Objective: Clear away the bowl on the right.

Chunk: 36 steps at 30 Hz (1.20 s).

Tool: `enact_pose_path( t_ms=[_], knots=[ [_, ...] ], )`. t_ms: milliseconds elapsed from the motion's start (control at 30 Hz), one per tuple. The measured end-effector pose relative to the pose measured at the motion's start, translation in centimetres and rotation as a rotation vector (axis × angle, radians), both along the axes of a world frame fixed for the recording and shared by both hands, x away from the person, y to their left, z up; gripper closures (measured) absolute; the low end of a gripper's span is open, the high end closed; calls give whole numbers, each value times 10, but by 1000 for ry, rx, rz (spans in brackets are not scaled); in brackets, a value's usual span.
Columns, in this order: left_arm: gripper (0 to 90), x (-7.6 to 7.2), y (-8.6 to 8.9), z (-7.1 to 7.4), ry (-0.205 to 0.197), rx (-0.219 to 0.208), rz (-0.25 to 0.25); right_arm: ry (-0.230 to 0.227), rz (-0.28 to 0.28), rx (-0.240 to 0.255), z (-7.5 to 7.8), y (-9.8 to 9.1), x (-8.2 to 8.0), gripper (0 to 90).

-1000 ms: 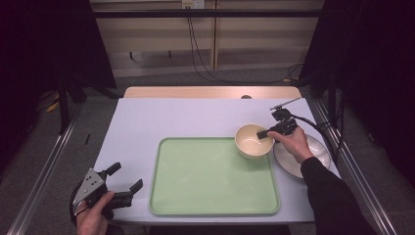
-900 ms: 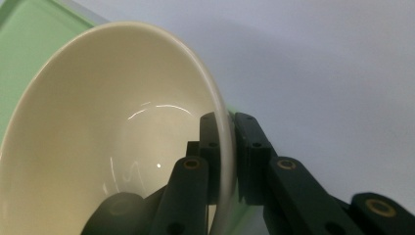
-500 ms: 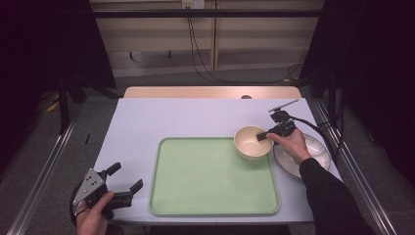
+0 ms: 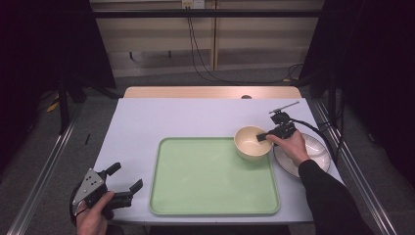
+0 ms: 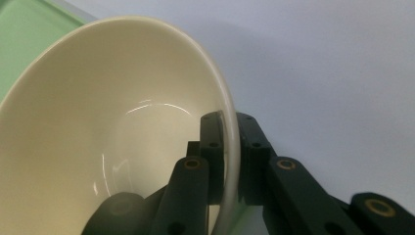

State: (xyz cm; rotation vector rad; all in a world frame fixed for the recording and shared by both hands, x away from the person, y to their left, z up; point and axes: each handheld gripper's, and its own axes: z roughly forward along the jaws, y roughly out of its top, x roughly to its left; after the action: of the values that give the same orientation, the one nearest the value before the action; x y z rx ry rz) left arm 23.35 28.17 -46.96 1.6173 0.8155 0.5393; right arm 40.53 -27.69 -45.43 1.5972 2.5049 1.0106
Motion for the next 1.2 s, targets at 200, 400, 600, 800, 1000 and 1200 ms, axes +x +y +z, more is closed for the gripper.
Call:
enact_pose_path(
  t_ms=[200, 400, 600, 800, 1000, 1200],
  knots=[
    [0, 0, 1, 0, -2, -4, -4, -11, -4, -4, -2, 1, -2, 768],
    [1, 0, 1, 0, -1, -6, -7, -28, -16, 2, -2, 0, -2, 627],
    [0, 0, 1, 0, 0, -2, -1, -82, 1, 17, -1, -1, -3, 438],
    [1, 0, 1, 0, 0, -4, -6, -124, -5, 28, 2, -2, -3, 188],
    [0, 0, 0, 0, 1, -1, 0, -196, 9, 55, 6, -4, -5, 60],
    [0, 0, 1, 0, 0, -6, -6, -300, -23, 36, 9, -6, -10, 28]
  ],
)
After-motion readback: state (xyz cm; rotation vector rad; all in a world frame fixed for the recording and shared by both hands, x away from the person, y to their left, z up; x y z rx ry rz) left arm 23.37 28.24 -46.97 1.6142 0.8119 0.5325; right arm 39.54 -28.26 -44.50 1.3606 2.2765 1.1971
